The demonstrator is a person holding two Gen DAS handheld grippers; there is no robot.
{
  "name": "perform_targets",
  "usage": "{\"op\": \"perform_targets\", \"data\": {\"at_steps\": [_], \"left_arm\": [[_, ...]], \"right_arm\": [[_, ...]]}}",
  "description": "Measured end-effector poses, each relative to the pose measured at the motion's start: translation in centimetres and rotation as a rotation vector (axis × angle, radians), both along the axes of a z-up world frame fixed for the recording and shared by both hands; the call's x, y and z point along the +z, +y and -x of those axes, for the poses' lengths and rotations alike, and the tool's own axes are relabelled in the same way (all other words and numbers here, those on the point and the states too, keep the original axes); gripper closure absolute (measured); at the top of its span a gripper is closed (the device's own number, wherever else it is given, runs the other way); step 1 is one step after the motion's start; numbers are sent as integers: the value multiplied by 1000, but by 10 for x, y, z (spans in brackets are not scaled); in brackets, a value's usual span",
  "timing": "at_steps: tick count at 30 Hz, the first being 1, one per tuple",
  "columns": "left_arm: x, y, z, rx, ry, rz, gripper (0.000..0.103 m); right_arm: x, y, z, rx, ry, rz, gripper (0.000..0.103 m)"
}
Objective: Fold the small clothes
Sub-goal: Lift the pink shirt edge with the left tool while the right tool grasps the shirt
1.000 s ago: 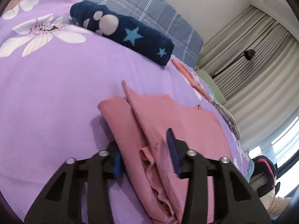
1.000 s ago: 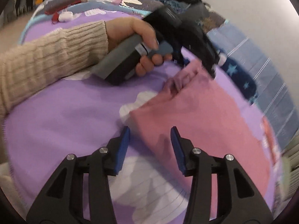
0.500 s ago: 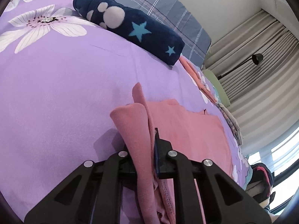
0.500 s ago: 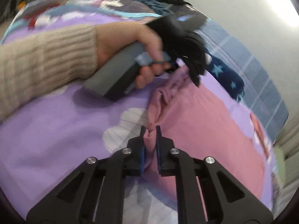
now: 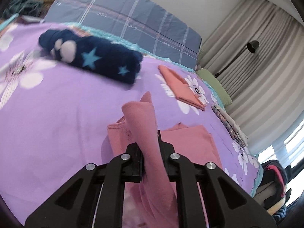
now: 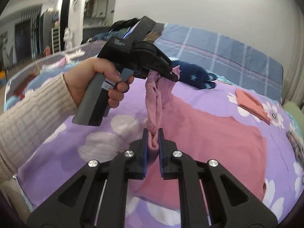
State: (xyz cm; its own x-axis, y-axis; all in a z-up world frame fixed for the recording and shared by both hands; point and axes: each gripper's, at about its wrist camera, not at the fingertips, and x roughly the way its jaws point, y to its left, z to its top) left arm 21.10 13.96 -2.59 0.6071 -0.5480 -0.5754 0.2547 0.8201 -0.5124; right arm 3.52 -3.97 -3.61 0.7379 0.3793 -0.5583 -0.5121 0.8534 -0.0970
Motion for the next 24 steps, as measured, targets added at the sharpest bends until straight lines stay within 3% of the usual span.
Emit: {"op": "perform_targets", "data": {"at_steps": [4, 5, 9, 13, 16, 17, 18, 20, 24], "left_arm": [[15, -40, -3, -16, -14, -58, 93], [17, -53, -5, -23, -11, -74, 94], [16, -104, -13, -49, 7, -140, 94], [7, -149, -22, -67, 28, -251, 95], [-3, -165, -22, -74, 38, -325, 95], [-8, -167, -22, -73, 46, -344, 95], [-10, -169, -22, -70, 52, -350, 95], [-16, -168, -22, -61, 64, -355, 95], [-22, -164, -23, -43, 86, -359, 95]], "right_arm": [[7, -46, 0, -59, -8, -74, 97], [8, -59, 0, -76, -10, -93, 102], [8, -108, -1, -150, -14, -154, 103], [-12, -156, -9, -161, 116, -264, 102], [-42, -181, -18, -120, 304, -384, 88], [-50, -186, -21, -114, 349, -415, 66], [-59, -190, -25, -104, 400, -446, 58], [-74, -195, -32, -69, 487, -496, 58], [-81, -196, -35, -21, 539, -536, 58]]}}
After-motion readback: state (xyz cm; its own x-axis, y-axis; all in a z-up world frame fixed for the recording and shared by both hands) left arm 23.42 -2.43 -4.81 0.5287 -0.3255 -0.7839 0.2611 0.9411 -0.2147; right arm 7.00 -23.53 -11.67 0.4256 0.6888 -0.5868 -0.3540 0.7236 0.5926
